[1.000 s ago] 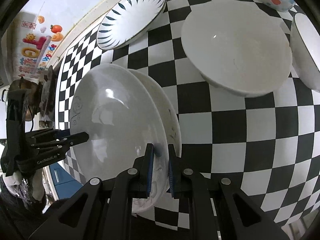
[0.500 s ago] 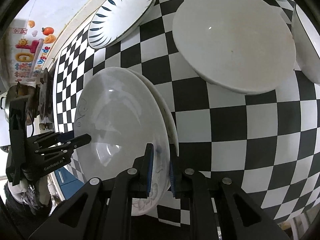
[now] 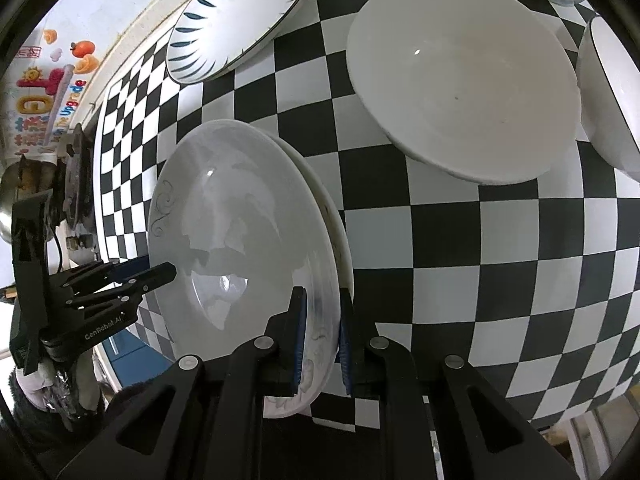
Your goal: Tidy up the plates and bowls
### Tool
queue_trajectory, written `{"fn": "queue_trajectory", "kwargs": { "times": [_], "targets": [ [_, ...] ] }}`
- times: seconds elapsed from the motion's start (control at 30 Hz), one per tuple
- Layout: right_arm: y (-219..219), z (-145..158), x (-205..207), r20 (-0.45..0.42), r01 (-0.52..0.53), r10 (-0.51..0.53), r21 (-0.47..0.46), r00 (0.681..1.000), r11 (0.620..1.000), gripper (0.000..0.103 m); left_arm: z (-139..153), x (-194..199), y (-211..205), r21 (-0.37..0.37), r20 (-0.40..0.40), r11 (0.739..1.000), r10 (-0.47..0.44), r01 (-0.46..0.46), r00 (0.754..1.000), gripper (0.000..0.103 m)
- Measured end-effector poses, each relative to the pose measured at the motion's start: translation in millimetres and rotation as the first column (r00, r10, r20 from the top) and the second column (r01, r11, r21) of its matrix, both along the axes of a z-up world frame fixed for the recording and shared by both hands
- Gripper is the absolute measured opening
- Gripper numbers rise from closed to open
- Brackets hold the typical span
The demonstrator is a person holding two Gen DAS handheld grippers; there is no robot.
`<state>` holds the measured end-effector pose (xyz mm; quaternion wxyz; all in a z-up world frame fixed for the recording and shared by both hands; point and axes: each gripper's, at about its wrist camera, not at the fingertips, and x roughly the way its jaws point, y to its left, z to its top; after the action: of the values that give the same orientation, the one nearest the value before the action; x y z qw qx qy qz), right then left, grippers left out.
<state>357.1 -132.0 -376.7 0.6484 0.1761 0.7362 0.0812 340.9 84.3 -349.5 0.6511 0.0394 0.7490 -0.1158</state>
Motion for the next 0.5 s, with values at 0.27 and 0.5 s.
{"fn": "queue_trajectory", "kwargs": {
  "times": [0.27,0.5],
  "targets": [
    [7,1,-3,-0.038,-0.033,0.031,-0.059,0.999,0.998,0.017,2,-2,9,-0.001,0.001,1.000,0.020,-0.020,1.000,0.029],
    [2,-6,1,-0.069,-0.025,0.022,-0.046,0.997,0.999,0.018,7,5,22,0.002,0.004,1.000,0.030,-0.030,1.000,0.029]
  ]
}}
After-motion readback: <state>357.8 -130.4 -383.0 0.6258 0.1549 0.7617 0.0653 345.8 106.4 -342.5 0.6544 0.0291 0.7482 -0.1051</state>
